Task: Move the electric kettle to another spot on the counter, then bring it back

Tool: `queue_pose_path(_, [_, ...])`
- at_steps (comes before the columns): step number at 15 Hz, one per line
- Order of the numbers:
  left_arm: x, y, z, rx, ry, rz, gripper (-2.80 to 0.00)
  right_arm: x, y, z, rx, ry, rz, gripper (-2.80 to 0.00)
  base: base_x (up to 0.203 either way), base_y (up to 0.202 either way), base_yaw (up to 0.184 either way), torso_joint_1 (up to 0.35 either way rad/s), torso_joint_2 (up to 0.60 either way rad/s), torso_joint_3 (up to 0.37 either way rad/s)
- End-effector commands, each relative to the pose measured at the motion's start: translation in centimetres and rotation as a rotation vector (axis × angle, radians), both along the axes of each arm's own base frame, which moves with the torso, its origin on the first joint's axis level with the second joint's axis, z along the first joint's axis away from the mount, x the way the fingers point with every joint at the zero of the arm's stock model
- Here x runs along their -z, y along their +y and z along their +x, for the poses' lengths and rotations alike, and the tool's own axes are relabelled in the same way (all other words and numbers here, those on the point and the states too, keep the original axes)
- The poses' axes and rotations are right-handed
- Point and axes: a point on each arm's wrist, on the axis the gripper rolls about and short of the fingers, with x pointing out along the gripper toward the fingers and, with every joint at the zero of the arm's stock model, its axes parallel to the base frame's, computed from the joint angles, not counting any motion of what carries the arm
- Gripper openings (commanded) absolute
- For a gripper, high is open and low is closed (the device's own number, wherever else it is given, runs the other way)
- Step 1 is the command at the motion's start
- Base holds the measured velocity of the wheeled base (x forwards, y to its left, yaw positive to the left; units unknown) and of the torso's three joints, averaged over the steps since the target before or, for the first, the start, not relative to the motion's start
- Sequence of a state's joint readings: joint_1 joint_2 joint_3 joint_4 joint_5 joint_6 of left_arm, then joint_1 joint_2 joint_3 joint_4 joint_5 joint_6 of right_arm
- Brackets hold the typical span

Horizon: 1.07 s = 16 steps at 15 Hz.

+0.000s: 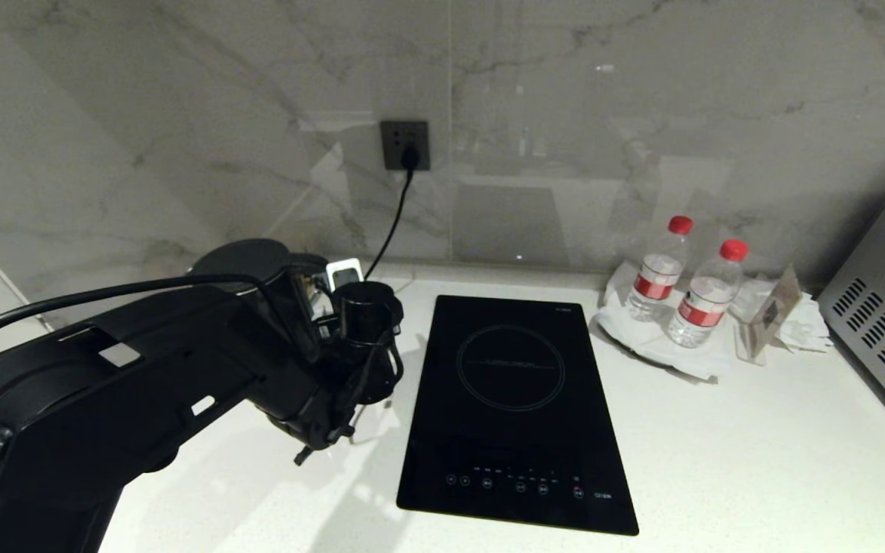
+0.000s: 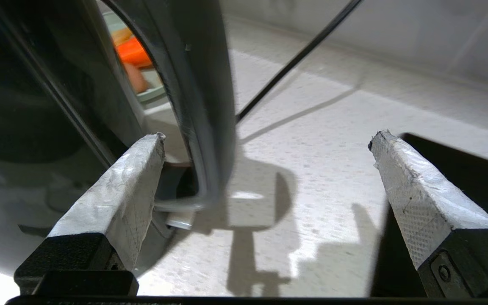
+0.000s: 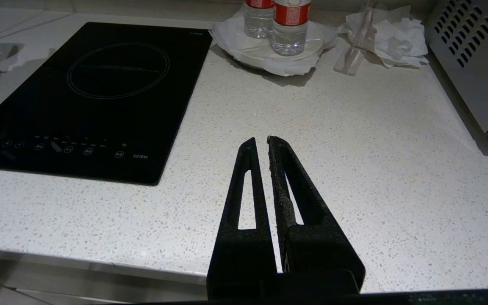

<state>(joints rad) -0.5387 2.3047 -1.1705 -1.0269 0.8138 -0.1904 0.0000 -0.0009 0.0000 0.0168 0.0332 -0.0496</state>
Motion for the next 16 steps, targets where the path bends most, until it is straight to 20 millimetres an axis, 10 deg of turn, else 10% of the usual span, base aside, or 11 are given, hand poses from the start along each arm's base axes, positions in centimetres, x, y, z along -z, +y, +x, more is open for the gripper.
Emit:
queue_pose_path(1, [0.1,0.1,-0.6,0.001,0.001,0.003,0.00,0.0,0.0,0.0,-0.001,0.001,-0.001,-2.80,0.000,0.000,0.000,0.000,0.00,0.000])
queue_pose_path(16, [-0.8,5.7,-7.3,-0.024,0.030,0.021,0.00,0.0,0.0,0.0,-0.001,0.001,-0.001,-2.80,0.000,0.000,0.000,0.000,0.00,0.000])
